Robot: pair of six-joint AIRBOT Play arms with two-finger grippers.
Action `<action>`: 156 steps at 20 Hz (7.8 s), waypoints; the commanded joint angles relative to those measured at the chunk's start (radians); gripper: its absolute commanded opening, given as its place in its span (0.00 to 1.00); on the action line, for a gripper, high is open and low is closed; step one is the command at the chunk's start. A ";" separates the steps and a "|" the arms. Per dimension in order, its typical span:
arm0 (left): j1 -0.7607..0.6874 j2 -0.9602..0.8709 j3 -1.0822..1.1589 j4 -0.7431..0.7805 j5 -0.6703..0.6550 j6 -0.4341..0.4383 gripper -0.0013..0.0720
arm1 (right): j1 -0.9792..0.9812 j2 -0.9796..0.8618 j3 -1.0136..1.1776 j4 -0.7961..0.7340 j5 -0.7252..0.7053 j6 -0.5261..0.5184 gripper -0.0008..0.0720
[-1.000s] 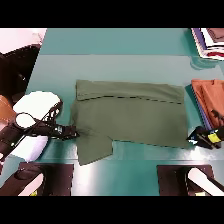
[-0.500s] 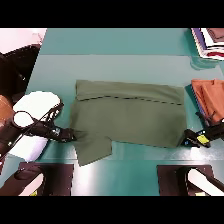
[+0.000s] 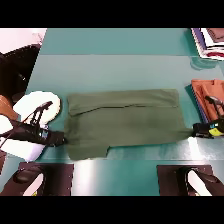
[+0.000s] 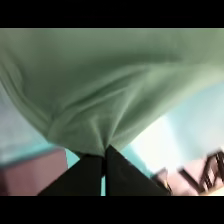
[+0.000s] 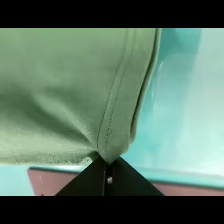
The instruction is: Fold the shirts.
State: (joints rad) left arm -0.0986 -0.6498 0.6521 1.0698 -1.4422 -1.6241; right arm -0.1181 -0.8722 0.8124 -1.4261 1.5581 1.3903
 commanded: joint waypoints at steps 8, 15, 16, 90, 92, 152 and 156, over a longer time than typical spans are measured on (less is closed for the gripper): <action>0.001 -0.641 0.413 0.101 0.492 0.160 0.05 | 0.150 -0.555 0.511 -0.005 -0.204 0.058 0.04; 0.001 -0.804 0.534 0.101 0.602 0.155 0.10 | 0.117 -0.809 0.752 0.182 -0.217 0.048 0.04; 0.001 -0.803 0.534 0.100 0.600 0.154 0.43 | 0.116 -0.822 0.771 0.200 -0.224 0.026 0.11; 0.221 -0.592 1.027 0.180 0.153 0.119 0.05 | 0.459 -0.732 0.475 0.645 -0.406 -0.137 0.72; 0.220 -0.592 1.027 0.172 0.154 0.122 0.05 | 0.422 -0.754 0.419 0.667 -0.402 -0.138 0.72; -0.222 -0.593 1.027 0.161 0.281 0.141 0.05 | -0.496 -0.383 0.793 0.098 -0.081 0.077 0.04; -0.222 -0.592 1.027 0.161 0.281 0.160 0.05 | -0.508 -0.320 0.585 -0.093 -0.062 0.114 0.04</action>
State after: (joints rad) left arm -0.3199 -1.2423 1.6794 1.2304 -1.1564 -1.4807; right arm -0.6182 -1.2289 1.5150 -1.3605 1.4582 1.4746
